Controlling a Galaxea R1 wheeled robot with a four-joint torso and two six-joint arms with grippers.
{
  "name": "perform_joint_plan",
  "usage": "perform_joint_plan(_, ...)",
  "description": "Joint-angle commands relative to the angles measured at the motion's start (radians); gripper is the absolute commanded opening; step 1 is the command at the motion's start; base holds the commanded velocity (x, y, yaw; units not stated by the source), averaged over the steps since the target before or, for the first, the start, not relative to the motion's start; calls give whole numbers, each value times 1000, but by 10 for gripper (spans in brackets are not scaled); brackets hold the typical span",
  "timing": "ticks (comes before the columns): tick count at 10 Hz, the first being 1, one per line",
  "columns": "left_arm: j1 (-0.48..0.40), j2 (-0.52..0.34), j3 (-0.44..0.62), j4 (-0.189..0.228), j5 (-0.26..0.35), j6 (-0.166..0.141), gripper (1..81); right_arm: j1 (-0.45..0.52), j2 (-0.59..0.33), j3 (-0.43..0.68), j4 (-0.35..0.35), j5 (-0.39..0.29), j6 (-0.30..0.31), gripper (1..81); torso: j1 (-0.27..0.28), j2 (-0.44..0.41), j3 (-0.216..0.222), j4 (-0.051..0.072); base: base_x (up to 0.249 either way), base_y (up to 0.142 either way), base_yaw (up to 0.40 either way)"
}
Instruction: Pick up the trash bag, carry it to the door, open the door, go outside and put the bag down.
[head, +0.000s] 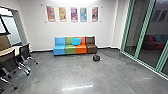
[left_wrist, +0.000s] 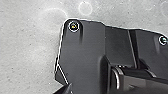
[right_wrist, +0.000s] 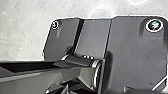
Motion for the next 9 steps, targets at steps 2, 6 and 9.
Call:
perform_joint_plan(2,-47,-3,-5,1,55,0,811,47,-1,11,-4,-48,-2,811,0,0,0,0,134,0,0)
perform_joint_plan(6,-47,1,-5,6,55,0,811,48,-4,9,-1,-56,-2,811,0,0,0,0,162,0,0)
perform_joint_plan(9,-47,3,-5,6,55,0,811,50,-1,9,-1,-54,0,811,0,0,0,0,185,0,0)
